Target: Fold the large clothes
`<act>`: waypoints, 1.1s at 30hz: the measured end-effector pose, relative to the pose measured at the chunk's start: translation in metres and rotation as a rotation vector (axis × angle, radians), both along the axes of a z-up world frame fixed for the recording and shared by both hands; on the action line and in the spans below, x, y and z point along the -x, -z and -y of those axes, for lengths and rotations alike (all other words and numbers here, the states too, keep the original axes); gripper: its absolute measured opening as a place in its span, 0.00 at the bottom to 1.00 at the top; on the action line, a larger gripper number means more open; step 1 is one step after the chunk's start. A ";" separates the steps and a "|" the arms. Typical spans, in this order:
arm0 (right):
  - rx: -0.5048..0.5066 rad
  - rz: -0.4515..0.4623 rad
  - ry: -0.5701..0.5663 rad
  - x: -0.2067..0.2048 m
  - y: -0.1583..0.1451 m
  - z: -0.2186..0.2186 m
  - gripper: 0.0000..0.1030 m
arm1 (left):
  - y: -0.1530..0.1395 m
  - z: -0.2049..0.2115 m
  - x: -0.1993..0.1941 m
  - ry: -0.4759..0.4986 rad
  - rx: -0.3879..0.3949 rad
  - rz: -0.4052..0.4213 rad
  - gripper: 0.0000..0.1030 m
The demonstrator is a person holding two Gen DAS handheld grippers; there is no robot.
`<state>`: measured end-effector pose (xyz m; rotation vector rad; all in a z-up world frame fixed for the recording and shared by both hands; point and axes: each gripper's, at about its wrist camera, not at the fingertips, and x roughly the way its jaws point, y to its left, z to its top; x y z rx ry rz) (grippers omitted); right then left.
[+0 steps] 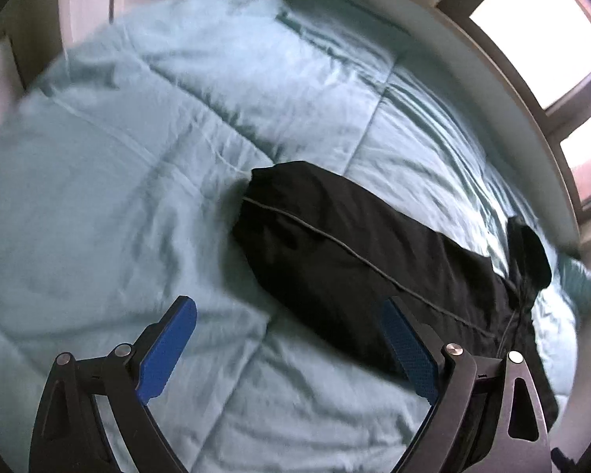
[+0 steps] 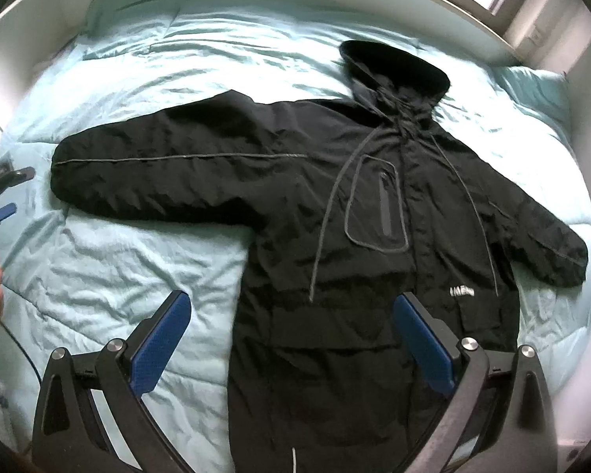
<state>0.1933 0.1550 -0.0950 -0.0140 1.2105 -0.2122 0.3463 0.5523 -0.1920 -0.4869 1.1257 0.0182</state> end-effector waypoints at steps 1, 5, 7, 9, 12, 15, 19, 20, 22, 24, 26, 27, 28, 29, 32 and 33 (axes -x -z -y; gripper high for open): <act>-0.003 0.003 -0.006 -0.008 0.001 -0.001 1.00 | 0.008 -0.002 -0.007 0.001 0.000 -0.005 0.92; -0.023 0.028 -0.033 -0.054 0.008 0.001 1.00 | 0.038 -0.011 -0.033 -0.021 0.021 -0.040 0.92; -0.038 0.033 -0.037 -0.076 0.014 0.003 1.00 | 0.049 -0.014 -0.041 -0.033 0.042 -0.042 0.91; -0.049 0.039 -0.044 -0.097 0.020 0.005 1.00 | 0.058 -0.016 -0.050 -0.040 0.054 -0.036 0.90; -0.063 0.029 -0.051 -0.130 0.036 0.008 1.00 | 0.068 -0.013 -0.060 -0.029 0.054 -0.036 0.81; -0.084 0.027 -0.051 -0.151 0.050 0.010 0.99 | 0.072 -0.009 -0.066 -0.007 0.062 -0.021 0.59; -0.094 0.033 -0.051 -0.168 0.070 0.016 0.97 | 0.062 -0.003 -0.066 0.007 0.012 0.029 0.34; -0.097 0.032 -0.048 -0.171 0.075 0.018 0.95 | 0.059 -0.002 -0.064 0.015 0.015 0.039 0.12; -0.102 0.028 -0.036 -0.175 0.084 0.024 0.95 | 0.052 0.003 -0.064 0.024 -0.011 0.043 0.08; -0.105 0.021 -0.019 -0.178 0.092 0.032 0.94 | 0.047 0.008 -0.063 0.032 -0.042 0.044 0.08; -0.115 0.004 0.003 -0.179 0.100 0.040 0.93 | 0.047 0.007 -0.060 0.027 -0.045 0.036 0.08; -0.132 -0.003 0.014 -0.179 0.102 0.044 0.93 | 0.048 0.003 -0.059 0.008 -0.046 0.018 0.09; -0.141 -0.007 0.021 -0.177 0.103 0.047 0.93 | 0.050 -0.001 -0.056 -0.008 -0.034 0.010 0.14; -0.144 -0.012 0.026 -0.176 0.105 0.050 0.93 | 0.051 -0.006 -0.052 -0.032 -0.014 -0.005 0.30; -0.129 -0.016 0.025 -0.170 0.107 0.053 0.93 | 0.060 -0.017 -0.040 -0.104 0.041 -0.042 0.65; -0.130 -0.020 0.024 -0.168 0.109 0.054 0.93 | 0.067 -0.021 -0.037 -0.126 0.080 -0.051 0.66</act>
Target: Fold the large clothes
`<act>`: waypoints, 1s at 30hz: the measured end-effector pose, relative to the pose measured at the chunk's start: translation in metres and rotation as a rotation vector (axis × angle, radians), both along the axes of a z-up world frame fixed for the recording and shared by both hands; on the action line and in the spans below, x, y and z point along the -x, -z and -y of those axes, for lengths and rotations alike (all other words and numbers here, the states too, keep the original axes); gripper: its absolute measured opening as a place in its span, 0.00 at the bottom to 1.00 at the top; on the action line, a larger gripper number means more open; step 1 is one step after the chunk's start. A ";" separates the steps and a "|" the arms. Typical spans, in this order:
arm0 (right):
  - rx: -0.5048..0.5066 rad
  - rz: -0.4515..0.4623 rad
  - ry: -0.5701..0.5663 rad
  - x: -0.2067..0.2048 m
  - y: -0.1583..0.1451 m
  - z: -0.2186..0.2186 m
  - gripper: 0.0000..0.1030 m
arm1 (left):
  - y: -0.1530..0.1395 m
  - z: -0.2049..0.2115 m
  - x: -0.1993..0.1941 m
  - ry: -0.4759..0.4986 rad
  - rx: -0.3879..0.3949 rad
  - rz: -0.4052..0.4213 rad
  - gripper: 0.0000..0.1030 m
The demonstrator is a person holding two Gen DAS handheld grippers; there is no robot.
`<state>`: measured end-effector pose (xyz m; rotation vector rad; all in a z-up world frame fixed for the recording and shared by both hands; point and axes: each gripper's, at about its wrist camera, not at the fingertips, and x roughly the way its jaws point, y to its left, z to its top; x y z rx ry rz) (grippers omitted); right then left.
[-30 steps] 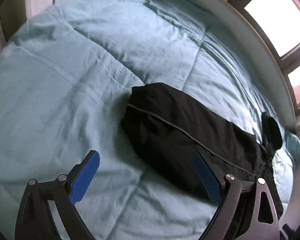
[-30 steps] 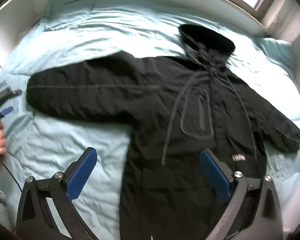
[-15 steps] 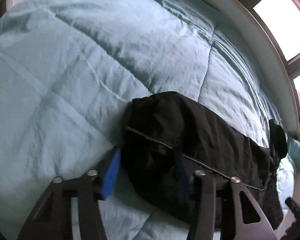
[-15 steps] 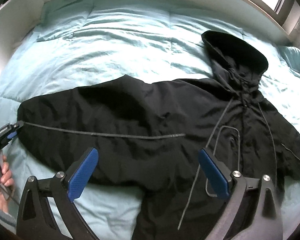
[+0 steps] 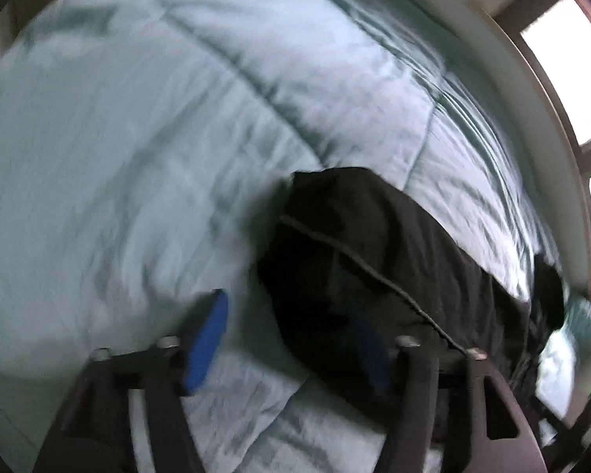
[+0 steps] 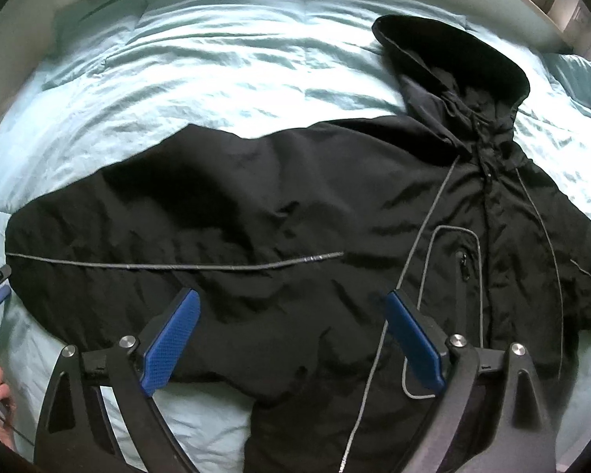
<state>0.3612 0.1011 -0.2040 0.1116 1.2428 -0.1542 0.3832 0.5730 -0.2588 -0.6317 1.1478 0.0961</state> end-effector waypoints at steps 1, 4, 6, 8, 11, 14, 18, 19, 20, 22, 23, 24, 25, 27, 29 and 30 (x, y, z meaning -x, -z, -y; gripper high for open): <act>0.000 -0.005 -0.001 0.002 0.001 -0.001 0.93 | 0.006 -0.001 0.001 -0.006 0.034 -0.006 0.66; 0.001 -0.022 -0.002 0.004 0.006 -0.003 0.93 | 0.017 -0.003 -0.002 -0.013 0.116 0.016 0.66; 0.000 -0.024 -0.005 0.004 0.006 -0.005 0.93 | 0.022 -0.002 -0.008 -0.006 0.143 0.045 0.65; 0.006 -0.019 -0.012 0.003 0.005 -0.007 0.93 | 0.026 0.000 -0.018 0.006 0.143 0.061 0.55; 0.024 -0.003 -0.022 0.001 0.003 -0.009 0.93 | 0.018 0.007 -0.025 0.029 0.103 0.079 0.31; 0.035 0.016 -0.013 -0.002 0.001 -0.004 0.93 | -0.014 0.019 -0.017 0.065 0.010 0.133 0.24; 0.035 0.022 0.015 -0.009 0.007 0.010 0.89 | -0.061 0.038 -0.005 0.110 -0.028 0.214 0.20; 0.037 0.023 0.018 -0.012 0.008 0.013 0.88 | -0.073 0.044 -0.002 0.126 -0.030 0.236 0.20; 0.038 0.027 0.020 -0.014 0.010 0.015 0.88 | -0.084 0.048 0.001 0.145 -0.029 0.258 0.20; 0.029 0.050 0.009 -0.019 0.014 0.016 0.85 | -0.107 0.066 0.004 0.187 -0.022 0.307 0.20; 0.033 0.056 0.003 -0.023 0.020 0.016 0.82 | -0.115 0.074 0.005 0.209 -0.023 0.322 0.19; 0.043 0.045 0.000 -0.026 0.027 0.015 0.80 | -0.122 0.083 0.006 0.229 -0.024 0.335 0.19; 0.046 0.029 -0.005 -0.029 0.035 0.014 0.74 | -0.130 0.095 0.006 0.258 -0.019 0.351 0.19; 0.039 -0.032 -0.018 -0.035 0.060 0.012 0.69 | -0.139 0.113 0.008 0.300 -0.019 0.368 0.19; -0.009 -0.087 -0.012 -0.039 0.087 0.016 0.69 | -0.145 0.136 0.006 0.343 -0.025 0.379 0.19; -0.032 -0.092 -0.012 -0.041 0.094 0.020 0.69 | -0.148 0.149 0.006 0.366 -0.022 0.383 0.19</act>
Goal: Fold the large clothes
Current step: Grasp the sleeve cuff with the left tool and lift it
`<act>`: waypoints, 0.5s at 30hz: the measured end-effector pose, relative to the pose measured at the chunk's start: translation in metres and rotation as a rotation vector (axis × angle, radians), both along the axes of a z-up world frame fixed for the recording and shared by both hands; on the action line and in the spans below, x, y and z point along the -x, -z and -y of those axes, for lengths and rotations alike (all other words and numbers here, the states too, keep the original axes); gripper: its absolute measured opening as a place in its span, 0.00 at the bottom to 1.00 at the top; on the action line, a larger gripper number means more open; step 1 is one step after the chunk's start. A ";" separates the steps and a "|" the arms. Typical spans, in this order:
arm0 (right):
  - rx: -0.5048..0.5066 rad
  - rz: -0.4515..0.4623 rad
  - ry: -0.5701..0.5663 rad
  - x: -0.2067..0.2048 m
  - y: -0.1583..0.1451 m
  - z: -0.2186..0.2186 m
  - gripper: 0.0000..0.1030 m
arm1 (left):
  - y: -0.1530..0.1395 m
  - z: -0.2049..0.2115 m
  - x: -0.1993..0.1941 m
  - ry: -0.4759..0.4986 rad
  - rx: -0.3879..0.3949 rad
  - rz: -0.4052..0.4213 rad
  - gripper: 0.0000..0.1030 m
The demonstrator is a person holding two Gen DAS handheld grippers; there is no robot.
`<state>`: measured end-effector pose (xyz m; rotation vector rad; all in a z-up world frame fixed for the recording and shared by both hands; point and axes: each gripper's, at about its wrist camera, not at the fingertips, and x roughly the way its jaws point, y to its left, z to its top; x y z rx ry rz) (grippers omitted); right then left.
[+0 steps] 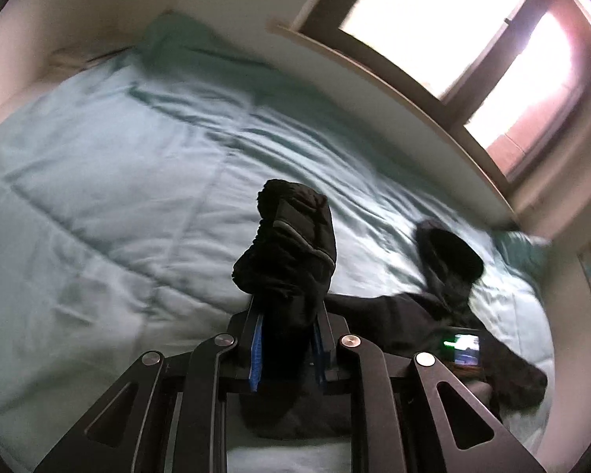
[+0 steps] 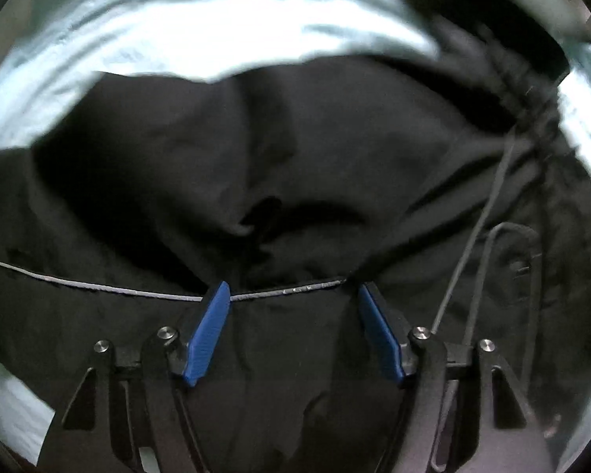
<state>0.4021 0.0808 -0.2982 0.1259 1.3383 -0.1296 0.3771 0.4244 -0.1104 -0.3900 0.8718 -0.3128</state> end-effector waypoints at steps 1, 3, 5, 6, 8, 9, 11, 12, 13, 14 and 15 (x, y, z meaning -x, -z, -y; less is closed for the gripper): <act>-0.019 0.004 0.002 0.000 0.001 0.003 0.70 | -0.003 0.012 0.000 0.022 -0.001 0.000 0.19; -0.057 0.001 -0.016 -0.001 -0.004 0.009 0.70 | -0.006 0.032 0.002 0.057 -0.005 0.001 0.19; -0.098 0.011 -0.024 0.004 -0.014 0.018 0.70 | -0.012 0.061 0.007 0.100 -0.022 0.007 0.18; -0.121 0.017 -0.015 0.009 -0.020 0.025 0.70 | -0.014 0.073 0.009 0.119 -0.028 0.009 0.18; -0.161 0.032 0.008 0.023 -0.031 0.042 0.70 | -0.016 0.099 0.014 0.158 -0.040 0.013 0.18; -0.175 0.041 0.018 0.032 -0.036 0.051 0.70 | -0.017 0.115 0.016 0.181 -0.048 0.014 0.18; -0.178 0.058 0.030 0.048 -0.045 0.069 0.70 | -0.014 0.143 0.020 0.215 -0.062 0.012 0.18; -0.171 0.066 0.034 0.058 -0.049 0.079 0.70 | -0.012 0.156 0.021 0.229 -0.067 0.010 0.18; -0.164 0.070 0.037 0.064 -0.051 0.086 0.70 | -0.009 0.173 0.022 0.244 -0.075 0.007 0.18; -0.155 0.073 0.041 0.074 -0.054 0.097 0.70 | -0.008 0.183 0.023 0.253 -0.080 0.005 0.18; -0.147 0.076 0.048 0.083 -0.057 0.109 0.70 | -0.003 0.204 0.024 0.269 -0.091 0.000 0.18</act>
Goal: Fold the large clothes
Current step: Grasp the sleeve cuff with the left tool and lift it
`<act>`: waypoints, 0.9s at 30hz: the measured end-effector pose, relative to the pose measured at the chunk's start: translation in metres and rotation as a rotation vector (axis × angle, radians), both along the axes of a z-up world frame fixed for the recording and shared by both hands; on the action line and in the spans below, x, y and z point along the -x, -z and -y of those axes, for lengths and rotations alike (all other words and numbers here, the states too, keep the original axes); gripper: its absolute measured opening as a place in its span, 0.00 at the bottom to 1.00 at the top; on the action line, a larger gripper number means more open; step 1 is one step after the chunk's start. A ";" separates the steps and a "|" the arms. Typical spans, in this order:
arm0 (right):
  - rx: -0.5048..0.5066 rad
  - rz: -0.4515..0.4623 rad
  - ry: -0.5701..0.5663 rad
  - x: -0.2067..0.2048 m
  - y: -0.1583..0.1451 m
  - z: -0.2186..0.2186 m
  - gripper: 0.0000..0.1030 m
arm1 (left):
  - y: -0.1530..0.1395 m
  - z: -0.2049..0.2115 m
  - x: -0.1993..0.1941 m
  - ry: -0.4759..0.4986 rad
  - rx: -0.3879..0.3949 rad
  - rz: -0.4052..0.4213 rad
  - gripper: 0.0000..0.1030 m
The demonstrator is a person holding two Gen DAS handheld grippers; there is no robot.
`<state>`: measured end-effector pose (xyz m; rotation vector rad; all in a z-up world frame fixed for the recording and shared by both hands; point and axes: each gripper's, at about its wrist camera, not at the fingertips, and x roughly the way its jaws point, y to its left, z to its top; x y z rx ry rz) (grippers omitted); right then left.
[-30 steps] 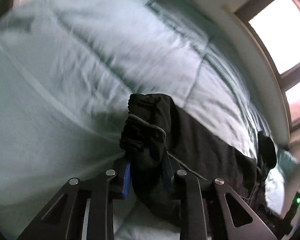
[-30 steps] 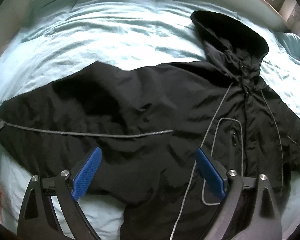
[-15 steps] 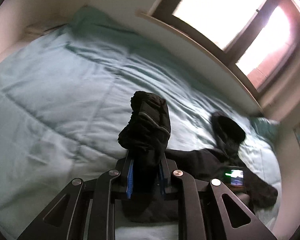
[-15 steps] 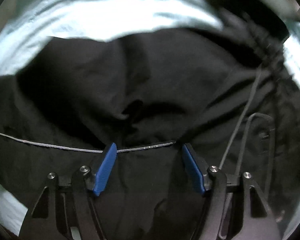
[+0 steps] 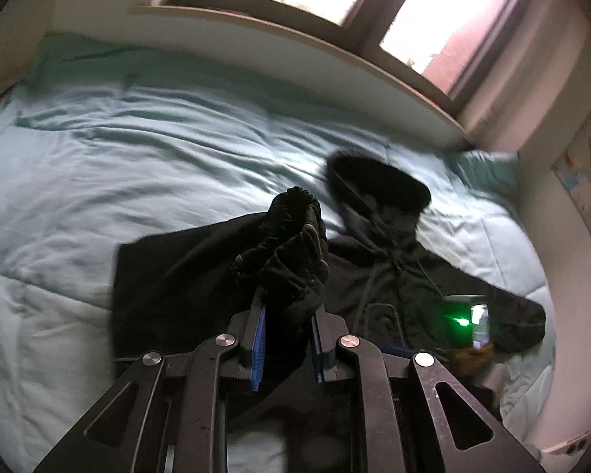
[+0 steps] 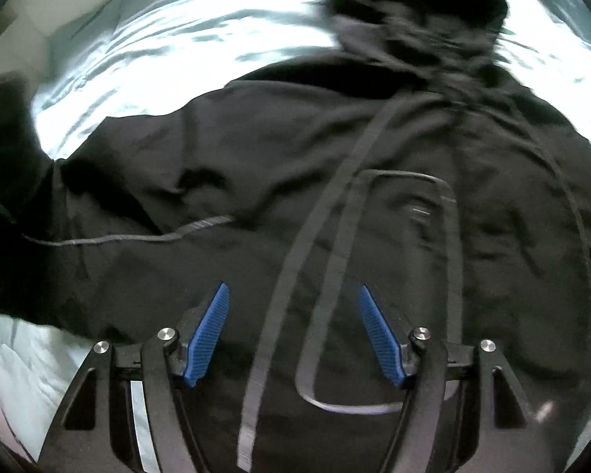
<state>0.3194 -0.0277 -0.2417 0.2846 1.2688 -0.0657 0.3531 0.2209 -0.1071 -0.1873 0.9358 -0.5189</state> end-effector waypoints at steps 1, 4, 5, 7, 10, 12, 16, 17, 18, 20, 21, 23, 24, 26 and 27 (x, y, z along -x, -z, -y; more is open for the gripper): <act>0.007 0.003 0.006 0.007 -0.002 0.009 0.70 | 0.003 0.017 0.000 0.011 -0.010 -0.002 0.18; 0.036 0.014 0.028 0.033 -0.010 0.039 0.70 | 0.019 0.066 -0.001 0.040 -0.047 -0.010 0.18; 0.048 0.016 0.037 0.040 -0.012 0.048 0.70 | 0.024 0.082 0.000 0.046 -0.054 -0.017 0.18; 0.071 0.018 0.056 0.054 -0.017 0.072 0.70 | 0.034 0.115 0.000 0.063 -0.061 -0.030 0.18; 0.109 0.013 0.072 0.070 -0.020 0.104 0.70 | 0.042 0.159 0.002 0.094 -0.047 -0.048 0.18; 0.118 0.006 0.091 0.079 -0.021 0.127 0.70 | 0.044 0.186 0.004 0.128 -0.025 -0.055 0.18; 0.123 -0.001 0.147 0.100 -0.023 0.169 0.70 | 0.047 0.252 0.011 0.223 0.005 -0.071 0.18; 0.125 -0.002 0.164 0.104 -0.023 0.179 0.70 | 0.049 0.271 0.013 0.255 0.011 -0.077 0.18; 0.130 -0.004 0.183 0.108 -0.023 0.190 0.70 | 0.052 0.292 0.015 0.293 0.015 -0.087 0.18; 0.138 -0.010 0.215 0.116 -0.020 0.208 0.70 | 0.061 0.322 0.018 0.348 0.016 -0.109 0.19; 0.137 -0.017 0.229 0.121 -0.017 0.218 0.70 | 0.069 0.339 0.021 0.373 0.008 -0.122 0.19; 0.139 -0.028 0.251 0.127 -0.011 0.230 0.70 | 0.086 0.362 0.022 0.401 -0.014 -0.154 0.20; 0.140 -0.035 0.261 0.130 -0.008 0.237 0.70 | 0.098 0.373 0.023 0.418 -0.024 -0.184 0.21; 0.133 -0.047 0.269 0.134 -0.001 0.246 0.70 | 0.121 0.386 0.021 0.457 -0.033 -0.272 0.26; 0.127 -0.050 0.271 0.137 0.002 0.249 0.70 | 0.132 0.389 0.021 0.480 -0.018 -0.334 0.28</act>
